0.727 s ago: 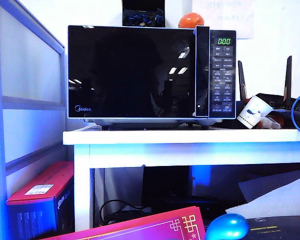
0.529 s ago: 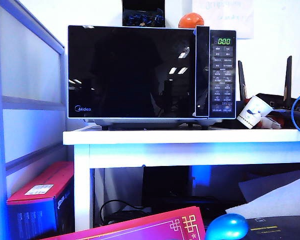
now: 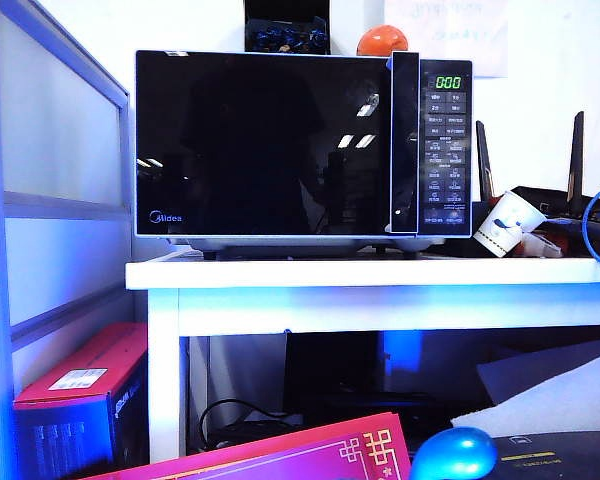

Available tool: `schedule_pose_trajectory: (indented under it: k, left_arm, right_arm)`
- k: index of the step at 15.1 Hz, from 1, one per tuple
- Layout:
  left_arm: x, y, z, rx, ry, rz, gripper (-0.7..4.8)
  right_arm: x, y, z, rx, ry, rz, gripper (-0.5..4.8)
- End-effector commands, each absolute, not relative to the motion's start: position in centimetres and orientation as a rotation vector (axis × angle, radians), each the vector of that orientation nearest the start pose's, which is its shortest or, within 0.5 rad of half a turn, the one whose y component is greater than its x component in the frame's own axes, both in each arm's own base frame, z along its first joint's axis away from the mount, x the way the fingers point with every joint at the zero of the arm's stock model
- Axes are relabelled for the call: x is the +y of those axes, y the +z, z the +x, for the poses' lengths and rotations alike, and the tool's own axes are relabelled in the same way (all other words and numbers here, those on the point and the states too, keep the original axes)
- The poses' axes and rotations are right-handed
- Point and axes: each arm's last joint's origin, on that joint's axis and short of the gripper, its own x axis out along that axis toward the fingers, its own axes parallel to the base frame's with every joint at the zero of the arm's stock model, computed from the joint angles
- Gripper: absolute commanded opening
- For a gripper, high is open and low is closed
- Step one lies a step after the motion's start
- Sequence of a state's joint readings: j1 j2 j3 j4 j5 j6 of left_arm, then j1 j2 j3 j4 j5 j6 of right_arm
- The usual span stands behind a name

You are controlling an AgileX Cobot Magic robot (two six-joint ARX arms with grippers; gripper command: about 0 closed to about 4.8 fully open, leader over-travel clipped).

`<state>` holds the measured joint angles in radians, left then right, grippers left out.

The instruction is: Open the microwave door, place the orange inside the microwave, then close the microwave door.

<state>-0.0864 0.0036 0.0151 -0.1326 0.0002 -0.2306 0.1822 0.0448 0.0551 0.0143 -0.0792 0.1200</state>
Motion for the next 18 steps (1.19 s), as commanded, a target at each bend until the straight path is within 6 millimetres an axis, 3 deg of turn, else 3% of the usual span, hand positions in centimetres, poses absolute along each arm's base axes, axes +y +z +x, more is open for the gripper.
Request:
schedule_pose_trajectory:
  k: [1, 2, 4, 5, 10, 13, 14, 18]
  left_arm:
    - [-0.6, 20.8, 8.5, -0.062, -0.064, -0.277, -0.05]
    - [-0.4, 23.6, 7.5, -0.147, -0.032, -0.275, -0.05]
    - [-0.2, 27.4, 6.6, -0.227, 0.025, -0.257, -0.05]
    - [-0.1, 30.7, 6.4, -0.271, 0.061, -0.175, -0.05]
    - [-0.6, 40.6, 9.3, -0.311, -0.004, -0.031, -0.06]
    - [-1.3, 45.1, 11.4, -0.238, -0.206, 0.026, -0.05]
    - [-1.9, 47.2, 12.6, -0.177, -0.356, 0.039, -0.06]
    - [-3.0, 51.3, 15.7, -0.003, -0.68, 0.024, -0.05]
  right_arm:
    - [1.5, 22.1, 8.6, -0.15, 0.16, 0.202, -0.01]
    - [1.2, 24.3, 8.0, -0.207, 0.11, 0.219, -0.02]
    - [0.9, 27.3, 7.6, -0.237, 0.032, 0.23, -0.02]
    - [0.9, 29.5, 8.0, -0.231, 0.019, 0.226, -0.02]
    - [1.9, 36.4, 12.9, -0.188, 0.018, 0.218, -0.01]
    - [2.6, 38.3, 16.5, -0.147, 0.026, 0.207, -0.01]
    - [3.1, 38.9, 18.4, -0.115, 0.091, 0.148, -0.01]
    - [4.4, 39.5, 23.2, -0.051, 0.201, 0.062, -0.01]
